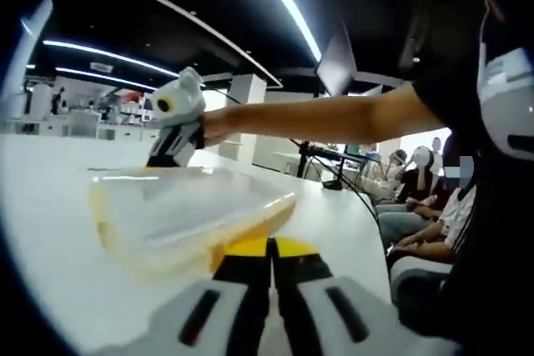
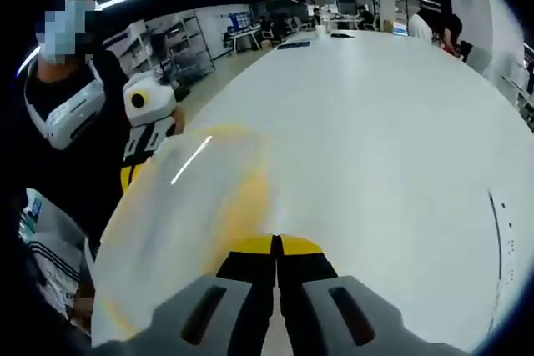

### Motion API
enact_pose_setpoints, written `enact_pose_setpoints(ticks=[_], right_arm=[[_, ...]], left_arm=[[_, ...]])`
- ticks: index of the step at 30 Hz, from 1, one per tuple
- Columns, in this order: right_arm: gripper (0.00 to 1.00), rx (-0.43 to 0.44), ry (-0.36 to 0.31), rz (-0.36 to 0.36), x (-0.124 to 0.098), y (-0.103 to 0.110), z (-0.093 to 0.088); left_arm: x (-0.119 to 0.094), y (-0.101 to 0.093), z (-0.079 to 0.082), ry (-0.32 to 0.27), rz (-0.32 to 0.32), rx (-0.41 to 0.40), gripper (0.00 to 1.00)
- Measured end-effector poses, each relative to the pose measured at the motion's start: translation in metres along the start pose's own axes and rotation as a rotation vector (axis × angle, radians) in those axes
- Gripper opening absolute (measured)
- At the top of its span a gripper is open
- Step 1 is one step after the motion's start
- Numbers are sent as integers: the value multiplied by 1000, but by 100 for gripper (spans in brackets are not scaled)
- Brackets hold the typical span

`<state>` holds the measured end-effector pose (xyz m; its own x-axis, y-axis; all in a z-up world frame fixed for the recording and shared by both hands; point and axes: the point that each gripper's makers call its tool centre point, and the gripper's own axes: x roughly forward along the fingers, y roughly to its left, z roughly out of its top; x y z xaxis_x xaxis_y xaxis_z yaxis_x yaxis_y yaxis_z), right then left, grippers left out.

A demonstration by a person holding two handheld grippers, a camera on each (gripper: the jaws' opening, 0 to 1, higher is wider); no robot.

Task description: Snap each plastic latch of the storage box into its locked position after aligning the lid with the box until every specified latch is closed and the lid sits flush.

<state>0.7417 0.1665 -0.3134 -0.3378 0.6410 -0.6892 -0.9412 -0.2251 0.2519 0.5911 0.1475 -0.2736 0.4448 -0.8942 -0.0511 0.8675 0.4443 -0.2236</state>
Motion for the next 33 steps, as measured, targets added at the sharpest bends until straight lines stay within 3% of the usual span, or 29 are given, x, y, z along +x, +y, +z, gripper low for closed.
enact_pose_setpoints(ticks=[4,8,18,27,31,33], right_arm=[[0,26,26,17,1,3,-1],[0,69,31,60,1,6,-2],[0,90,43,57,1,7,-3],[0,109,9,71,1,7,-4],[0,136,7,91,2,9,-4],[0,183,7,149,6,20,-7]], left_arm=[[2,1,-5,23,28,3,0],[1,3,-5,9,37,-40,0],[2,4,-3,12,53,-61,0],[2,5,-3,8,55,-84,0],[1,5,-3,14,52,-84,0],[1,5,-3,16,60,-78,0]])
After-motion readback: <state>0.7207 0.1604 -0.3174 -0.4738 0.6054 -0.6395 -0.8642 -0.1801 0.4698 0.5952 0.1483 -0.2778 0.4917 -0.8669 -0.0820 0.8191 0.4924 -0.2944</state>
